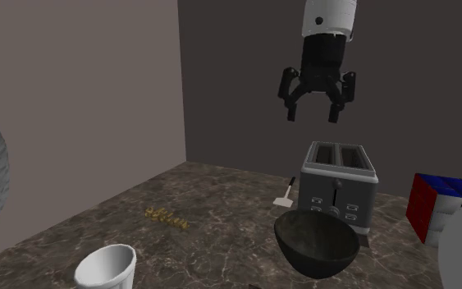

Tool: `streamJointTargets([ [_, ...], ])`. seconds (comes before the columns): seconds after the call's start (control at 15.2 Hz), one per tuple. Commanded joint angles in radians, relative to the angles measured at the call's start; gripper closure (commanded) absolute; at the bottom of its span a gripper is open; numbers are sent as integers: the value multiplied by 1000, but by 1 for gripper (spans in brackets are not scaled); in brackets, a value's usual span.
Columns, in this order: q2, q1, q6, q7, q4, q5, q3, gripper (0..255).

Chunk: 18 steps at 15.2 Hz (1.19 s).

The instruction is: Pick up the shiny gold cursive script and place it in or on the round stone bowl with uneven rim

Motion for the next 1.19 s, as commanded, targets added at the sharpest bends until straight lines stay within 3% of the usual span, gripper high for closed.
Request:
streamJointTargets([
  [0.0,63,21,57,-10,8,7,19,0],
  [0.59,335,101,263,-42,79,6,108,0],
  [1.12,589,162,399,-42,196,-52,183,0],
])
